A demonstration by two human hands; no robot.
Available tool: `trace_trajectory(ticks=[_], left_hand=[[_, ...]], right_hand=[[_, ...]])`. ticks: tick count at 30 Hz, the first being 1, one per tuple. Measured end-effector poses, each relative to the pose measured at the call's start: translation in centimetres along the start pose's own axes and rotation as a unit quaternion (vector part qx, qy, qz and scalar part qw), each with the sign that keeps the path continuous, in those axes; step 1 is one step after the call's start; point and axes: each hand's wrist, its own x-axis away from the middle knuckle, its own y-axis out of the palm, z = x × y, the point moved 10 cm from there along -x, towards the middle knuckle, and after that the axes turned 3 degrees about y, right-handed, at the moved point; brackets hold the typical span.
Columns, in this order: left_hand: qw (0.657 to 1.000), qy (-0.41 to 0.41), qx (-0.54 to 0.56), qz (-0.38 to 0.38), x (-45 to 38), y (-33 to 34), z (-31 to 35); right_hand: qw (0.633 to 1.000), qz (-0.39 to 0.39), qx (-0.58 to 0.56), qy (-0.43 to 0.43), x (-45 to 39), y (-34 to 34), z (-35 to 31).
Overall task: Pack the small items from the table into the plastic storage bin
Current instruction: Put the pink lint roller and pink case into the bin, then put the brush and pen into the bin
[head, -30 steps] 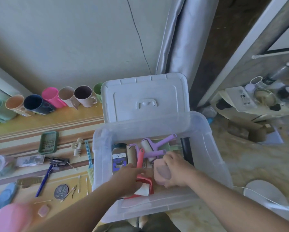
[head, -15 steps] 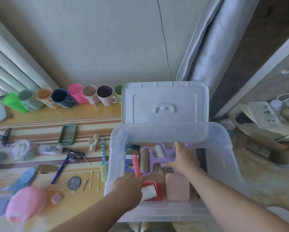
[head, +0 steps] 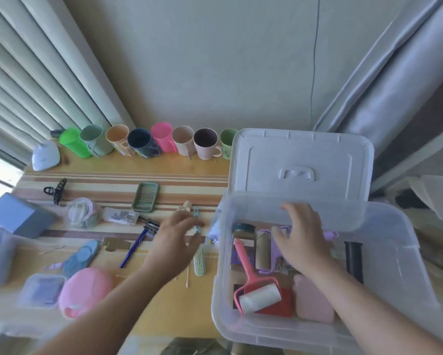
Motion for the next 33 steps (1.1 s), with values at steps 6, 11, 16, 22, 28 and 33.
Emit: trace_trajectory(ticks=[6,11,16,22,28,33], left_hand=[[0.965,-0.211,-0.097,-0.118,2.4,-0.9,-16.7],[0.930,-0.236,-0.201,-0.198,3.8,-1.2,-23.6],[0.906,-0.180,-0.285,-0.255,1.8,0.2,-25.0],[0.880,-0.087,-0.380,-0.269,0.1,1.7,-25.7],[0.867,-0.038,-0.402,-0.291,0.0,1.9,-26.3],[0.897,-0.037,-0.371,-0.237,-0.2,-1.4,-24.8]], right_hand=[[0.979,-0.062,-0.052,-0.190,0.6,5.4,-18.8],[0.966,-0.231,0.082,-0.085,1.0,18.0,-20.4],[0.915,-0.310,0.231,0.117,1.9,24.5,-13.6],[0.900,-0.300,0.247,0.196,4.7,27.3,-10.9],[0.914,-0.268,0.205,0.226,5.2,28.0,-9.6],[0.910,-0.240,0.036,0.337,4.5,26.2,-9.8]])
